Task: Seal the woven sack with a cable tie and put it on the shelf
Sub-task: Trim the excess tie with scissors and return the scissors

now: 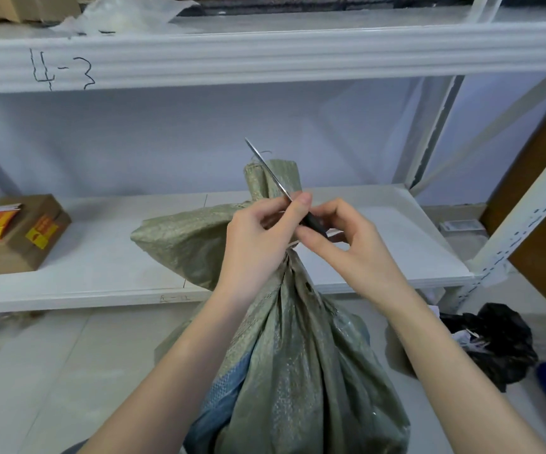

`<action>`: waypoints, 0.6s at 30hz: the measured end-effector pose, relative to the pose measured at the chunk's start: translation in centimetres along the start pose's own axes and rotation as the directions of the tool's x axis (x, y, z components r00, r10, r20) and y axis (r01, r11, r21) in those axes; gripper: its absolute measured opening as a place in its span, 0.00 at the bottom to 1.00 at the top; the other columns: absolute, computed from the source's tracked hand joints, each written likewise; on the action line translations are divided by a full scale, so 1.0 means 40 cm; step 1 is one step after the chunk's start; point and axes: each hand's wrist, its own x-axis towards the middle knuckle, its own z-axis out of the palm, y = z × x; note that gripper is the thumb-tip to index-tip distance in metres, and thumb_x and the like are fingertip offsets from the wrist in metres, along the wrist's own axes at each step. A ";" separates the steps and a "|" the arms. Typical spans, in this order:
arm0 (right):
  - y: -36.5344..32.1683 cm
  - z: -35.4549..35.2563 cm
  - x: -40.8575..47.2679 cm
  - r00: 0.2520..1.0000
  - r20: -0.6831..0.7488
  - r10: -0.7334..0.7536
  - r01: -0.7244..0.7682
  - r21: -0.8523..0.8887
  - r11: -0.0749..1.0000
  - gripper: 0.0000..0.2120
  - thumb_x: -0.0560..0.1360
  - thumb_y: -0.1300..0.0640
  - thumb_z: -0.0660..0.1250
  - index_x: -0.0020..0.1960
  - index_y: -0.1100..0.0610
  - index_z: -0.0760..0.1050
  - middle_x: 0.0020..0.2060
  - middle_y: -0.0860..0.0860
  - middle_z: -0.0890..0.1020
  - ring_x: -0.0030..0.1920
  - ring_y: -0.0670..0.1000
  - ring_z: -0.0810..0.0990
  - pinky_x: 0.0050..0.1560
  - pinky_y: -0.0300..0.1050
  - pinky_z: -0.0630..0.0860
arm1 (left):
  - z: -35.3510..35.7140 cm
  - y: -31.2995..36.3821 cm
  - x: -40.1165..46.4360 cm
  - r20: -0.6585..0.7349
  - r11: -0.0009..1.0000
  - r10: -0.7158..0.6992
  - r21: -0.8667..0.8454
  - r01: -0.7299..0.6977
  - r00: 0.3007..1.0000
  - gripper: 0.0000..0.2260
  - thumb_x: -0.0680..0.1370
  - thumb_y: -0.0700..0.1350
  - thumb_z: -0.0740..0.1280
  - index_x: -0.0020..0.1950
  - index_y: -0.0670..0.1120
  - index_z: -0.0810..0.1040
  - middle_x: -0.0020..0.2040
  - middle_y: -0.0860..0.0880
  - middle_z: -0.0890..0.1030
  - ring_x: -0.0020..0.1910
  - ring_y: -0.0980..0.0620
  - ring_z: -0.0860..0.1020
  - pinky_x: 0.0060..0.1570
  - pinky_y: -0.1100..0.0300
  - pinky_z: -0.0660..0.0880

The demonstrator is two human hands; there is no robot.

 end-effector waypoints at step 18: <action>0.047 -0.018 -0.021 0.997 -0.039 0.063 -0.067 -0.106 0.992 0.03 0.70 0.58 0.70 0.42 0.51 0.78 0.29 0.43 0.77 0.32 0.48 0.68 0.38 0.42 0.68 | -0.037 -0.068 0.021 0.215 0.824 0.140 0.515 -0.234 0.967 0.12 0.76 0.38 0.66 0.56 0.50 0.82 0.50 0.53 0.82 0.51 0.56 0.75 0.48 0.70 0.67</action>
